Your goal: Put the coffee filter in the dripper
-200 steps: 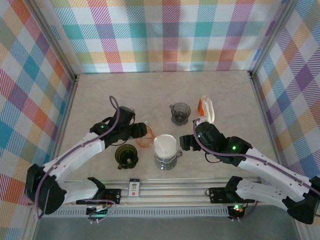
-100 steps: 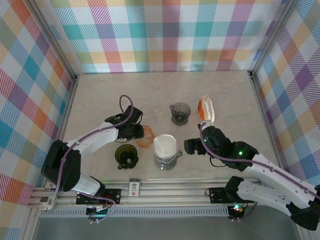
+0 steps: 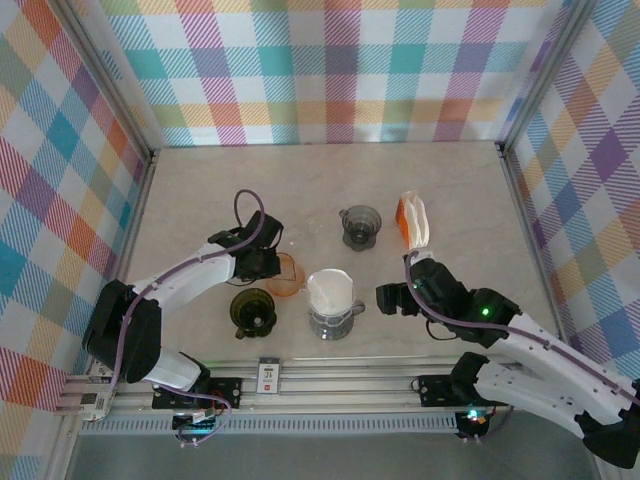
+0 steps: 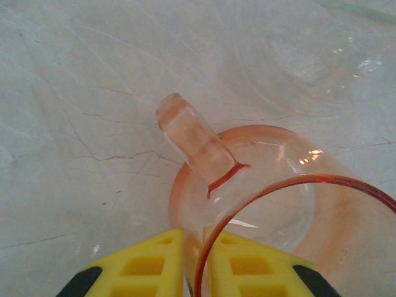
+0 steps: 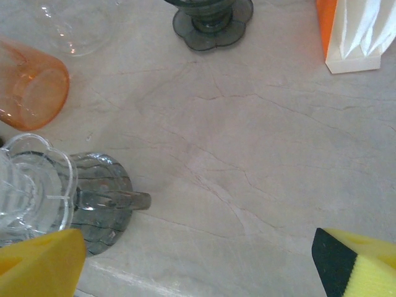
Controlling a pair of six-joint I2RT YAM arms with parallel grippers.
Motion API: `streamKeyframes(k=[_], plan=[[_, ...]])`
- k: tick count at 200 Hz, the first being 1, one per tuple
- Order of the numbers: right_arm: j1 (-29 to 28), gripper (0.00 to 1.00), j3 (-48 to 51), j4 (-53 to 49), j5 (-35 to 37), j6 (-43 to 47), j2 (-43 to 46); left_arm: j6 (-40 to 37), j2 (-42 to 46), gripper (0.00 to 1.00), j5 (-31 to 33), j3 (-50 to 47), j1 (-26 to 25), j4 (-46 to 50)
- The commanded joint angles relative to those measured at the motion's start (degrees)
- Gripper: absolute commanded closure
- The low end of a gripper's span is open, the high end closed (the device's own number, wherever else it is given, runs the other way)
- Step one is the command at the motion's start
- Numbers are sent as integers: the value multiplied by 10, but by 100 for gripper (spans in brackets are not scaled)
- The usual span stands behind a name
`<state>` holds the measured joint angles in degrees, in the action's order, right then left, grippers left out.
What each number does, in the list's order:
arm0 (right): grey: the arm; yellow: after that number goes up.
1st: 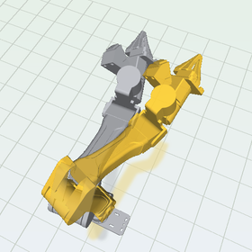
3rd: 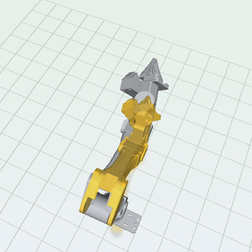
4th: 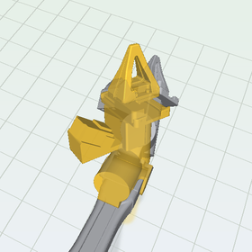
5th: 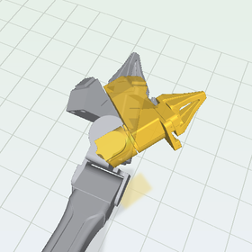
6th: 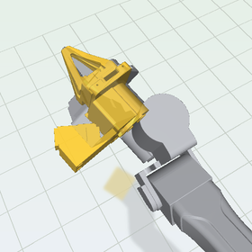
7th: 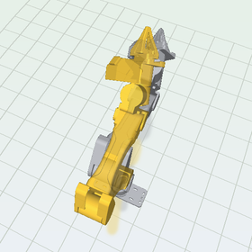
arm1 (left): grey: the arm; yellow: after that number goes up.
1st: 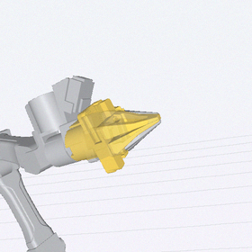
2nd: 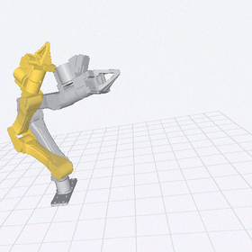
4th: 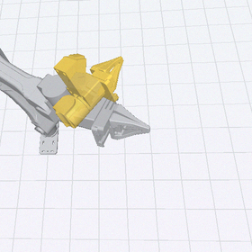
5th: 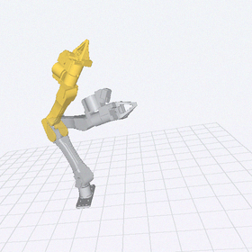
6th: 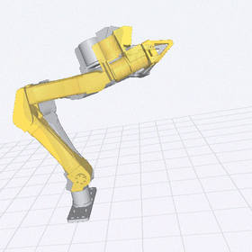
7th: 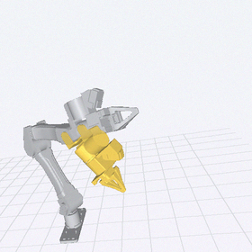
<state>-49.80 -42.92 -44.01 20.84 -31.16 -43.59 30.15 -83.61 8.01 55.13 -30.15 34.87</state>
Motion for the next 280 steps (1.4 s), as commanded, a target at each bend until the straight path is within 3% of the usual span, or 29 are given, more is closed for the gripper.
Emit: streamKeyframes(k=[1, 41, 101, 220, 280], plan=[[5, 5, 16, -22, -3, -13, 14, -4, 16, 87, 11, 2, 10, 27], [5, 5, 56, 1, -60, -9, 22, 6, 43, 92, 2, -16, 28, 28], [-1, 8, 165, 153, -189, -14, 8, 8, 68, 97, -2, -26, 54, 38], [-60, 17, 219, 414, -233, -11, -142, 16, 110, 99, -22, -47, 89, 49], [-81, 26, 248, 454, -239, -20, -154, 14, 112, 99, -24, -46, 91, 53]])
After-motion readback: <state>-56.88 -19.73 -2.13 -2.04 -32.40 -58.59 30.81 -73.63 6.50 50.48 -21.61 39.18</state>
